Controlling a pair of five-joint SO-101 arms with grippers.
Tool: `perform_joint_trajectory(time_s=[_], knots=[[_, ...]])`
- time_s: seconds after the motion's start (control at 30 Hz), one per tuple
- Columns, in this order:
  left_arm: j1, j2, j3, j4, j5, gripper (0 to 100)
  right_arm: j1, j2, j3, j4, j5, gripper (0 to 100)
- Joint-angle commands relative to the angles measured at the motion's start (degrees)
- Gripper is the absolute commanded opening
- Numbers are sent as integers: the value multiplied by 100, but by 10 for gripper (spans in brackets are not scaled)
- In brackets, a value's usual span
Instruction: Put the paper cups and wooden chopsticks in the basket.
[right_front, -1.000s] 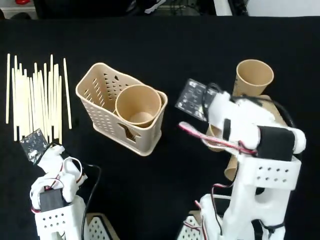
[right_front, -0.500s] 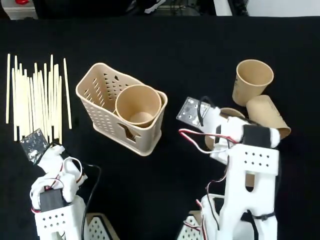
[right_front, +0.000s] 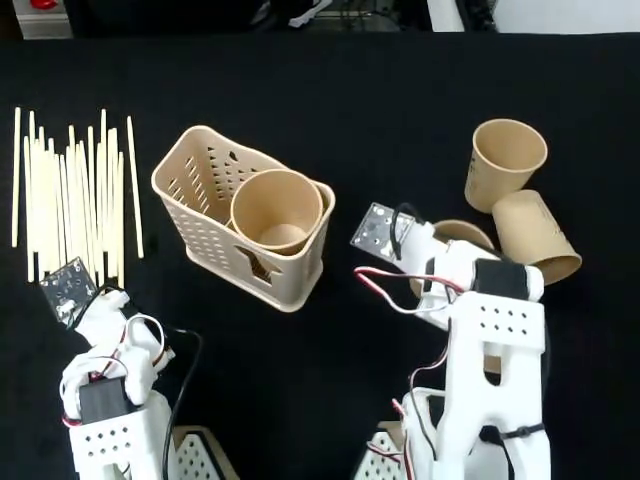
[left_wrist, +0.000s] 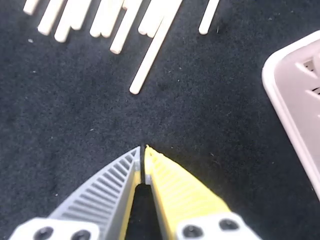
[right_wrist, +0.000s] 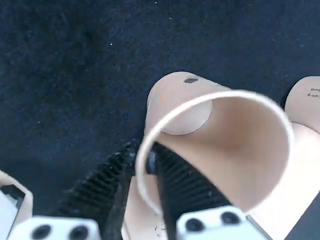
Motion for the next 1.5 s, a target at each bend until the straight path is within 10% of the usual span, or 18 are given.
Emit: perform_joint_trajectory(time_s=[0.0, 0.57, 1.17, 1.47], knots=[[66, -26, 92, 26, 35, 30, 53, -119, -382, 0, -62, 12], [66, -26, 92, 26, 35, 30, -88, -127, -3591, 2013, -536, 11], [66, -26, 92, 26, 35, 30, -4325, 356, -6396, 2673, -2831, 11], [66, -26, 92, 26, 35, 30, -4695, 1903, -7451, 2708, -3174, 11]])
